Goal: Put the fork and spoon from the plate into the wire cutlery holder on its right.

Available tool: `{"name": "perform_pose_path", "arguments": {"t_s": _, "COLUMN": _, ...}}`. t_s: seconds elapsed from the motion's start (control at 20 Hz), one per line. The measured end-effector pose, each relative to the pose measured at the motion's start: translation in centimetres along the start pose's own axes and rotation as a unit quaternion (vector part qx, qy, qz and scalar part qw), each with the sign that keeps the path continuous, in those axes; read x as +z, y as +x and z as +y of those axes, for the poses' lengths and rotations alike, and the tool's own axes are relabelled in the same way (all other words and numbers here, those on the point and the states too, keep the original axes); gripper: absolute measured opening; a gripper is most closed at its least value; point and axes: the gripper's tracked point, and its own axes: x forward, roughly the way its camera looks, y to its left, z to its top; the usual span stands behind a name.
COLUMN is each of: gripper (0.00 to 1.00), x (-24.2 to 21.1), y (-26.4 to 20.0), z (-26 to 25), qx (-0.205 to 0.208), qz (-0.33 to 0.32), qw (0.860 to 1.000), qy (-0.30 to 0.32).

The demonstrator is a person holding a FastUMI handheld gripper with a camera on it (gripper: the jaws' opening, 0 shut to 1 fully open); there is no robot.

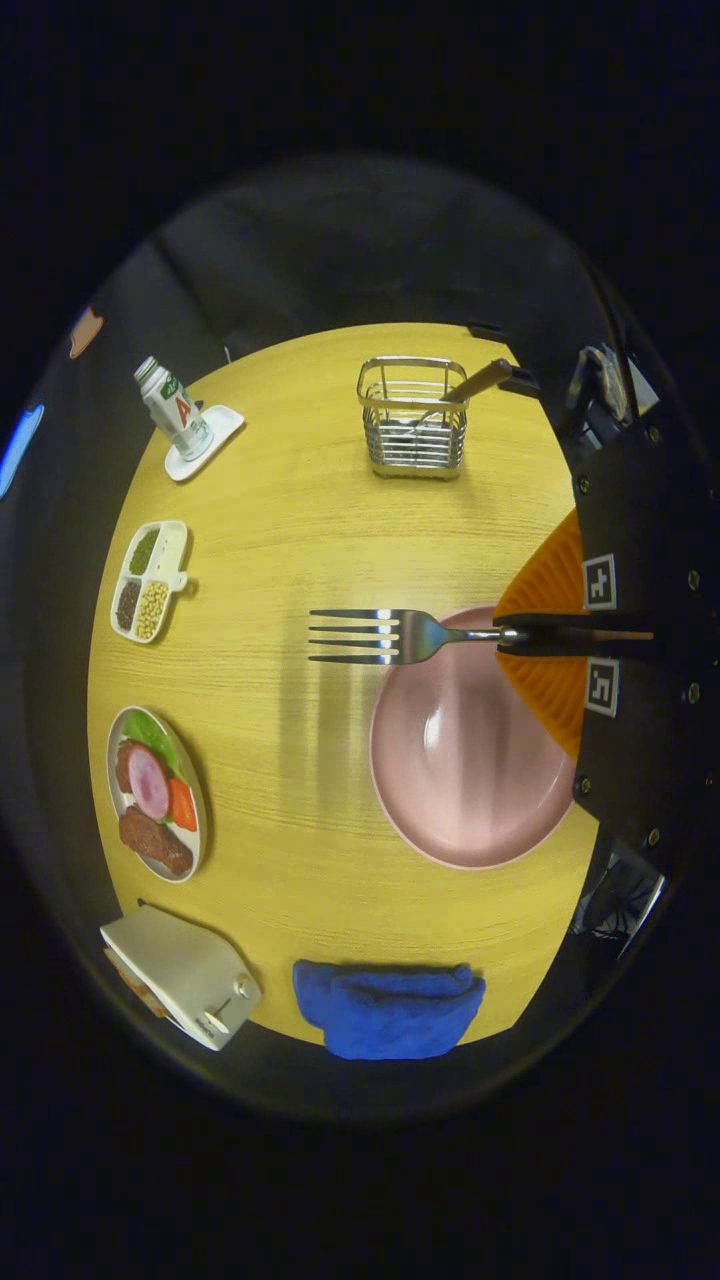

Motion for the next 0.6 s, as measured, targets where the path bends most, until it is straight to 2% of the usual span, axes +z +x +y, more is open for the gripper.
{"name": "perform_pose_path", "arguments": {"t_s": 0.6, "gripper": 0.03, "x": 1.0, "y": -3.4, "z": -10.4, "qx": -0.065, "qz": 0.000, "qw": 0.995, "qy": 0.079}}
